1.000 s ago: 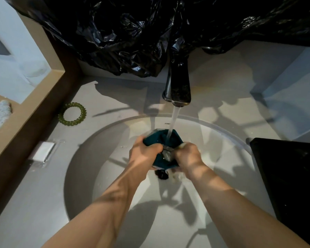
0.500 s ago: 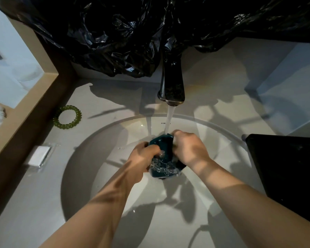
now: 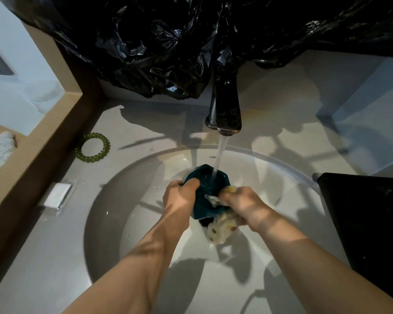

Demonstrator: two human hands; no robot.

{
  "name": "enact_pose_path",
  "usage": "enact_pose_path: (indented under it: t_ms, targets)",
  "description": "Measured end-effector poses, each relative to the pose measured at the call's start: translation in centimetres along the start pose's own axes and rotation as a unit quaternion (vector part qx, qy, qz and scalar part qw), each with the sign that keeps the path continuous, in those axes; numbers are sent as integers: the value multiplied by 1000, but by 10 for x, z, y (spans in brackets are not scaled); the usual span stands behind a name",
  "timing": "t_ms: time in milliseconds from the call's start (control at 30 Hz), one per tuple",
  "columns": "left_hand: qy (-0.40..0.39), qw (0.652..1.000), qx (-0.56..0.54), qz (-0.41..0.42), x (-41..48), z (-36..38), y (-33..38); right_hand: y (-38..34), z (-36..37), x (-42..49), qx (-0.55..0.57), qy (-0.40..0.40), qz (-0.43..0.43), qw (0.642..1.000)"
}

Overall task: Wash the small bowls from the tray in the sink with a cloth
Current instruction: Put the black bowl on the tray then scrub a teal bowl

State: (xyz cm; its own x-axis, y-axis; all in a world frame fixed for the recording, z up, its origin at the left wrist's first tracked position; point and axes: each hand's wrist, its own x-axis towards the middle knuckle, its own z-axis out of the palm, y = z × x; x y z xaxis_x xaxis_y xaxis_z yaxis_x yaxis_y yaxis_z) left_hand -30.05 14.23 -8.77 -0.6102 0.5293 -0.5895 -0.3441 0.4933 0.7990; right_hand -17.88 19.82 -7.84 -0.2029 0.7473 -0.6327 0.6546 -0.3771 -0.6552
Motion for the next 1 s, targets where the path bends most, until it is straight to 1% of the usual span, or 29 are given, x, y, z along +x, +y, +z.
enact_pose_path:
  t_ms: [33, 67, 133, 167, 200, 233, 333, 367, 400, 433, 467, 500, 533, 567, 600, 633, 700, 733, 800, 867, 900, 933, 967, 1000]
  targets:
    - [5, 1000, 6, -1, 1, 0, 0, 3, -2, -5, 30, 18, -15, 999]
    - [7, 1000, 11, -4, 3, -1, 1, 6, -3, -11, 59, 54, -39, 996]
    - [3, 1000, 26, -16, 7, -2, 1, 3, -3, -17, 115, 141, -101, 978]
    - [0, 999, 37, -21, 9, -1, 0, -3, -2, -18, 142, 154, -127, 969]
    - [-4, 999, 45, -23, 10, 0, -1, -10, 1, -18, 163, 138, -142, 967]
    - [-9, 998, 55, -26, 11, 0, -3, -17, 6, -20, 177, 103, -146, 968]
    - [-22, 996, 75, -40, 11, -1, -4, -27, 19, -25, 188, 3, -135, 973]
    - [-26, 996, 77, -39, 11, -2, -3, -25, 21, -28, 165, -17, -134, 977]
    - [-30, 996, 75, -31, 13, -4, -3, -22, 21, -31, 113, -30, -139, 983]
    - [-34, 997, 71, -20, 13, -5, -2, -19, 19, -32, 14, -28, -160, 987]
    - [-38, 997, 65, -10, 11, -7, 0, -15, 18, -31, -117, -16, -189, 975]
    - [-41, 997, 62, -4, 10, -7, 1, -12, 18, -30, -244, 9, -218, 945]
    - [-44, 997, 64, -1, 10, -7, 1, -9, 20, -28, -334, 36, -239, 911]
    - [-50, 996, 73, 0, 9, -6, 1, -7, 23, -27, -383, 51, -251, 887]
    - [-58, 995, 84, 3, 8, -5, 0, -7, 27, -25, -401, 57, -257, 877]
    - [-65, 993, 94, 4, 6, -3, 0, -8, 30, -22, -395, 57, -263, 878]
    - [-78, 992, 101, -1, 5, -1, 0, -13, 33, -19, -334, 46, -268, 902]
    - [-79, 992, 103, -1, 5, -1, 0, -15, 34, -20, -299, 29, -274, 914]
    - [-79, 991, 107, 4, 7, -5, 0, -13, 31, -24, -265, -41, -287, 920]
    - [-79, 993, 87, -6, 11, -9, 1, -9, 21, -35, -234, -112, -259, 931]
    - [-81, 993, 80, -12, 11, -9, 1, -7, 15, -40, -233, -116, -255, 931]
    - [-85, 993, 77, -19, 10, -9, 1, -7, 9, -42, -268, -99, -270, 919]
    - [-88, 993, 74, -26, 8, -7, 1, -7, 6, -43, -335, -62, -301, 891]
    - [-90, 993, 69, -30, 6, -5, 0, -7, 5, -41, -410, -23, -322, 853]
